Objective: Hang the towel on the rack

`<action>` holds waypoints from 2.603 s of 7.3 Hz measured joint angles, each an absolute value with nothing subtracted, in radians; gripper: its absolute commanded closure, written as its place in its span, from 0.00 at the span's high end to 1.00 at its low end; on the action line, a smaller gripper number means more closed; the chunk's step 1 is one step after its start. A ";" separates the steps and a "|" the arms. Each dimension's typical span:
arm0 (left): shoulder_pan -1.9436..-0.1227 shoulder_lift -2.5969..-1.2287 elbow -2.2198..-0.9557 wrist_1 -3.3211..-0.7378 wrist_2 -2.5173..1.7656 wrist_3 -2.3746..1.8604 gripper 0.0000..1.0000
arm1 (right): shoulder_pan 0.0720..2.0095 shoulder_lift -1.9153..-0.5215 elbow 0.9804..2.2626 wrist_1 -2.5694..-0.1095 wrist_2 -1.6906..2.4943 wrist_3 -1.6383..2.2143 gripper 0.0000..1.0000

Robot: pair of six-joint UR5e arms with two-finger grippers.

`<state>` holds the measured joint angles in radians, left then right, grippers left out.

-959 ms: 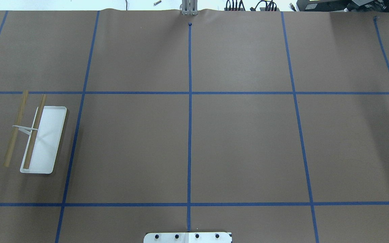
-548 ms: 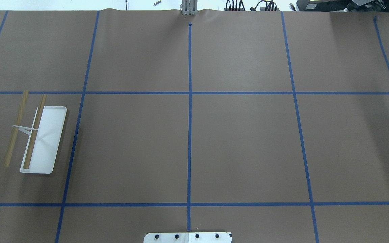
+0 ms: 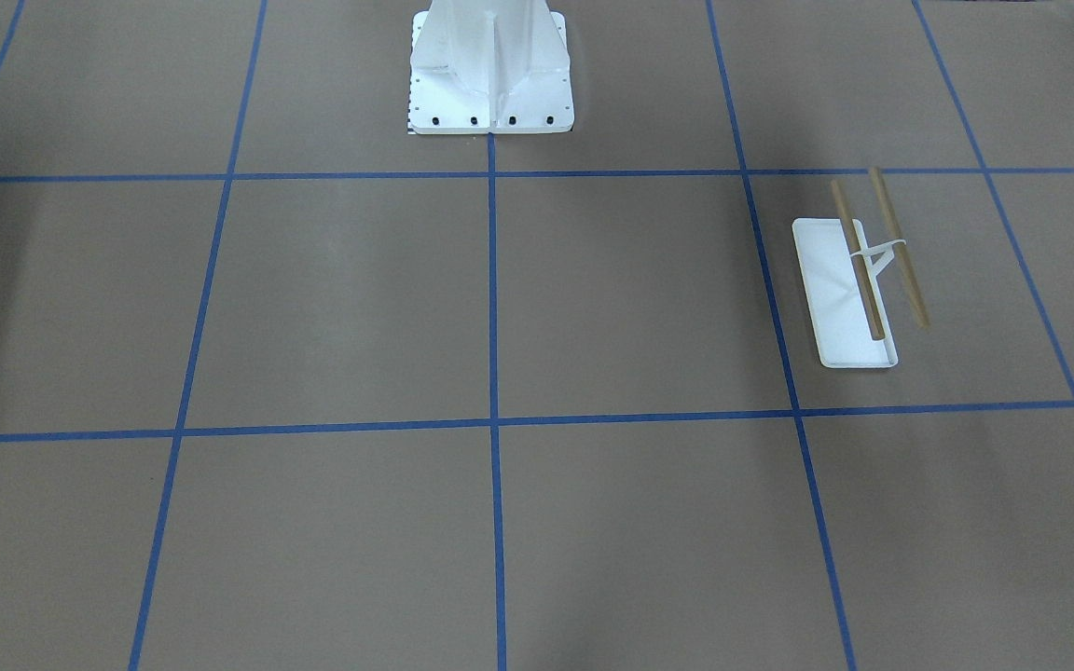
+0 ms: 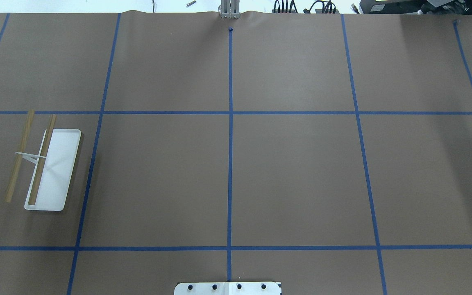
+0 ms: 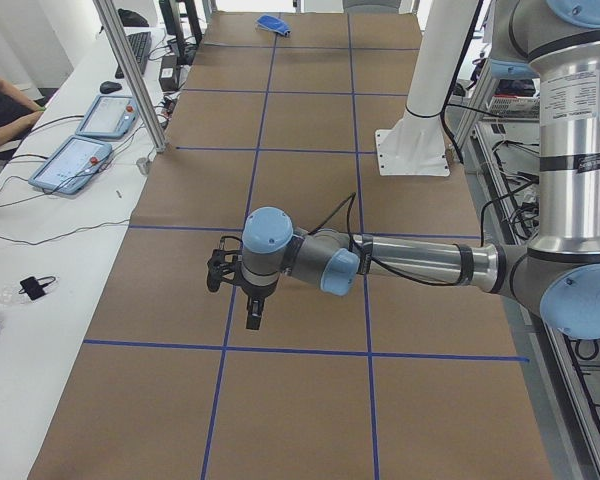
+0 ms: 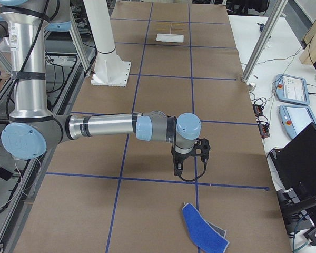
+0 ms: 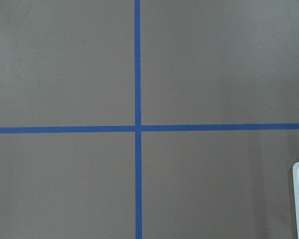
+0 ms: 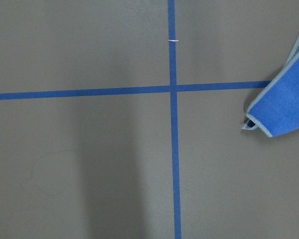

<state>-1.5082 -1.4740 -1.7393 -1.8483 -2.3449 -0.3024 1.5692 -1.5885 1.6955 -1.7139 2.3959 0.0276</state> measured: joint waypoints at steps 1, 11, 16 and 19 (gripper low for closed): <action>-1.508 -1.474 -1.739 -1.850 -2.344 -0.315 0.98 | 1.569 -1.595 1.686 -1.714 2.393 0.028 1.00; -1.508 -1.466 -1.749 -1.877 -2.349 -0.325 0.98 | 1.540 -1.424 1.061 -1.180 2.237 0.290 1.00; -1.508 -1.465 -1.749 -1.877 -2.350 -0.326 0.98 | 1.497 -1.353 0.951 -1.174 2.233 0.291 1.00; -1.510 -1.464 -1.754 -1.878 -2.351 -0.325 0.98 | 1.478 -1.351 0.918 -1.172 2.228 0.291 1.00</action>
<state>-1.5101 -1.4640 -1.7543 -1.8776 -2.3510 -0.3252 1.4778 -1.3515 0.9184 -1.1720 2.2283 0.2905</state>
